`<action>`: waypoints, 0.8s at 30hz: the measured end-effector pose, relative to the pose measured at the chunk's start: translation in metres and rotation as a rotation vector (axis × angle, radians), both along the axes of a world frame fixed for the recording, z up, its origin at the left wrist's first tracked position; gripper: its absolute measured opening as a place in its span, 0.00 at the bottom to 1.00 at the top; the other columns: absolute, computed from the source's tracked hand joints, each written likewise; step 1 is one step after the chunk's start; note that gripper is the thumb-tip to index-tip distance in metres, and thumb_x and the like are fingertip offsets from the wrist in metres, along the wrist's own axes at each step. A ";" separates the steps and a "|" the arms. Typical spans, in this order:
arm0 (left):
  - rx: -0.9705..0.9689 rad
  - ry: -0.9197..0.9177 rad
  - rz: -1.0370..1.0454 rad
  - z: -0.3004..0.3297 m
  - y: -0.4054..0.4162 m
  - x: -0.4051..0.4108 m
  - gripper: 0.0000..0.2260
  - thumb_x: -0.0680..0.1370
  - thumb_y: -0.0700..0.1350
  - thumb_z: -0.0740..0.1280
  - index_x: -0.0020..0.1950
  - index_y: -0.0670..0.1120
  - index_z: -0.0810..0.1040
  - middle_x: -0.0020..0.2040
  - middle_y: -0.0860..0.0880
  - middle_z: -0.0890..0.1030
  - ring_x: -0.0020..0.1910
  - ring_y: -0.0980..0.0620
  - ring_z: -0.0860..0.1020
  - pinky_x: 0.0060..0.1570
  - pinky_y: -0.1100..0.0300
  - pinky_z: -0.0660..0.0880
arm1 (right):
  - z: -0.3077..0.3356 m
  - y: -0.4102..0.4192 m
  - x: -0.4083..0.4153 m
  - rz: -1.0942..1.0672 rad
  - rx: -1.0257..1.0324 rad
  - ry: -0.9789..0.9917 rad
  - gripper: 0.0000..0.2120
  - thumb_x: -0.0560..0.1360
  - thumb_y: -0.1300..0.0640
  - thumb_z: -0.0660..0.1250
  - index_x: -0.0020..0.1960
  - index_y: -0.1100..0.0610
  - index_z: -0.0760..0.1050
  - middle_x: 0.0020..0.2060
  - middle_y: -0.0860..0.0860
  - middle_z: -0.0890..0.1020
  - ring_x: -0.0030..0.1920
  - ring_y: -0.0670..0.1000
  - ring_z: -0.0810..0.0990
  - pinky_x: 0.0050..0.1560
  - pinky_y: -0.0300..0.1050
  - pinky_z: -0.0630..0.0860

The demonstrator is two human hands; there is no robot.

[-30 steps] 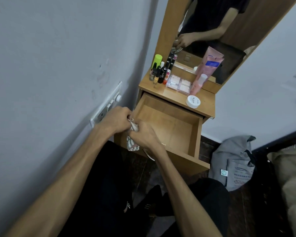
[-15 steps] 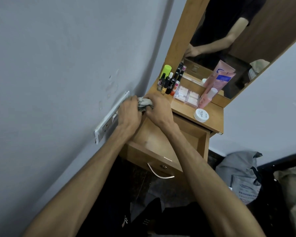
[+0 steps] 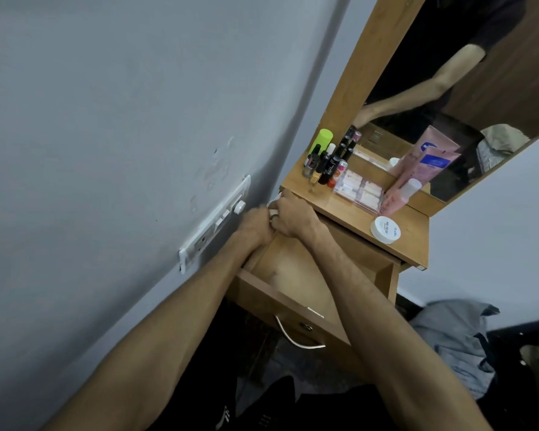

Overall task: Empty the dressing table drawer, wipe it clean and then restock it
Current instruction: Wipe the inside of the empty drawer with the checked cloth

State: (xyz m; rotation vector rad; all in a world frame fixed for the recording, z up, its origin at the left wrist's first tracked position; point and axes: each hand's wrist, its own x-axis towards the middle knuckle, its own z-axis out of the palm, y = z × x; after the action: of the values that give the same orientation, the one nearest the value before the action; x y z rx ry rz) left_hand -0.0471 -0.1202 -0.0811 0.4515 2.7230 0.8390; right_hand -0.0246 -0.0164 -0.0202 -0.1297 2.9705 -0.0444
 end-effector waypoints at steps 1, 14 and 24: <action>0.120 -0.112 0.043 -0.006 -0.007 0.004 0.11 0.80 0.43 0.62 0.59 0.39 0.75 0.53 0.41 0.81 0.51 0.40 0.80 0.47 0.51 0.75 | 0.001 -0.005 0.000 0.016 0.010 -0.034 0.15 0.78 0.52 0.63 0.60 0.55 0.81 0.60 0.58 0.76 0.56 0.60 0.80 0.54 0.52 0.77; 0.795 -0.744 0.584 -0.042 -0.096 0.088 0.10 0.72 0.33 0.53 0.40 0.44 0.71 0.38 0.43 0.76 0.36 0.47 0.71 0.35 0.57 0.65 | 0.000 -0.077 0.039 0.013 -0.116 -0.355 0.12 0.75 0.52 0.66 0.35 0.56 0.71 0.33 0.51 0.74 0.37 0.53 0.74 0.31 0.44 0.64; 0.862 -0.445 0.805 -0.044 -0.089 0.121 0.10 0.79 0.39 0.60 0.49 0.42 0.81 0.39 0.45 0.80 0.39 0.46 0.77 0.41 0.55 0.71 | -0.001 -0.092 0.059 -0.029 -0.156 -0.294 0.10 0.77 0.55 0.63 0.44 0.60 0.78 0.38 0.55 0.80 0.40 0.55 0.79 0.38 0.46 0.75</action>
State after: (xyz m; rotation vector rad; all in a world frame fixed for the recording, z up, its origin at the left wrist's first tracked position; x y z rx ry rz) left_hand 0.0743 -0.2095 -0.1249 -0.6847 1.9554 2.0099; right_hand 0.0347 -0.1088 -0.0209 -0.0909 2.6728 -0.2745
